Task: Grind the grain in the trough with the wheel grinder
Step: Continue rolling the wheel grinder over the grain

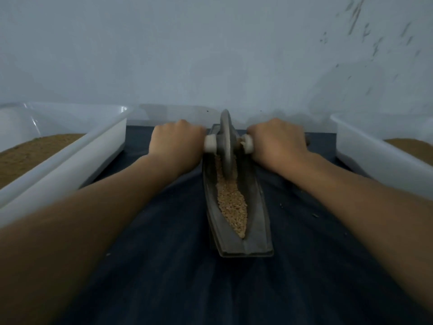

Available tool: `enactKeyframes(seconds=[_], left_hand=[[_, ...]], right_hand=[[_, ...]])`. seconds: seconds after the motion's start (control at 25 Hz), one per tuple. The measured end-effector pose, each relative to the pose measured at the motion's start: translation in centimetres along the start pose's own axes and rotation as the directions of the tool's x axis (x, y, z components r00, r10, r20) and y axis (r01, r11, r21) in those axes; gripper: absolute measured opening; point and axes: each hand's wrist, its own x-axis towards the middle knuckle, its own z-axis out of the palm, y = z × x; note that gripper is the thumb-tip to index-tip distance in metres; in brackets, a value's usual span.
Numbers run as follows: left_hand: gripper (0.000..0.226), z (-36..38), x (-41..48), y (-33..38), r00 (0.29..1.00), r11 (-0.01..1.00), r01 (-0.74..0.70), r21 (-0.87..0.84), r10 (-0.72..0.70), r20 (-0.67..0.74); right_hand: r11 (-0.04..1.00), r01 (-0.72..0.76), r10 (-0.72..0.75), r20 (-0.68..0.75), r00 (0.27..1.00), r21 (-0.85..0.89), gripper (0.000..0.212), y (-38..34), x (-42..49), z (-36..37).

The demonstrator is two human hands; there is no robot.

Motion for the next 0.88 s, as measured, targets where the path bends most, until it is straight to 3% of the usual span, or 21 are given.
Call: enactKeyframes(seconds=[0.04, 0.12, 0.2, 0.28, 0.36, 0.48, 0.52, 0.6, 0.72, 0.8, 0.88], left_hand=[[0.010, -0.1, -1.3, -0.5, 0.999, 0.999, -0.047, -0.009, 0.047, -0.025], [0.014, -0.4, -5.0, -1.3, 0.968, 0.982, -0.185, 0.031, 0.188, -0.166], [0.021, -0.7, -5.9, -1.7, 0.944, 0.974, -0.216, 0.065, 0.225, -0.242], [0.021, -0.3, -4.5, -1.0, 0.964, 0.985, -0.139, 0.099, 0.158, -0.216], [0.003, -0.3, -1.6, 0.2, 0.990, 0.992, -0.054, 0.116, 0.068, -0.123], [0.015, -0.9, 0.3, 0.3, 0.997, 0.994, -0.072, 0.079, 0.071, 0.020], [0.014, -1.0, -0.5, -0.3, 0.993, 0.992, -0.114, 0.053, 0.113, 0.027], [0.013, -1.1, -3.8, -1.4, 0.972, 0.974, -0.225, 0.037, 0.227, -0.067], [0.018, -1.0, -5.6, -2.1, 0.936, 0.955, -0.272, 0.115, 0.290, -0.201], [0.014, -0.5, -3.6, -1.4, 0.971, 0.973, -0.181, 0.144, 0.200, -0.134], [0.018, -0.7, 0.1, -0.2, 0.998, 0.994, -0.067, 0.084, 0.068, -0.009]], right_hand=[[0.998, 0.060, -0.061, -0.024, 0.998, -0.036, 0.008, 0.5, -1.2, -0.2], [0.982, 0.153, -0.170, -0.153, 0.974, -0.113, 0.030, 1.6, -4.8, 0.1], [0.987, 0.114, -0.142, -0.274, 0.951, -0.116, 0.039, 1.9, -6.4, 0.2], [0.993, 0.051, -0.076, -0.246, 0.966, -0.106, 0.026, 1.3, -5.2, 1.2], [0.999, -0.047, 0.044, -0.120, 0.992, -0.020, 0.007, 0.2, -2.6, 1.2], [0.998, -0.045, 0.044, 0.019, 0.999, 0.035, 0.011, -0.1, -1.1, 0.6], [1.000, 0.013, -0.013, -0.003, 1.000, 0.005, 0.009, 0.4, -2.0, 0.2], [0.989, 0.131, -0.139, -0.139, 0.981, -0.066, 0.025, 1.7, -4.8, 0.2], [0.989, 0.112, -0.134, -0.276, 0.952, -0.094, 0.046, 1.9, -6.8, 0.2], [0.992, 0.062, -0.086, -0.235, 0.968, -0.109, 0.029, 1.0, -4.9, 1.2], [0.999, -0.018, 0.021, -0.074, 0.997, 0.033, 0.011, 0.2, -1.5, 0.6]])
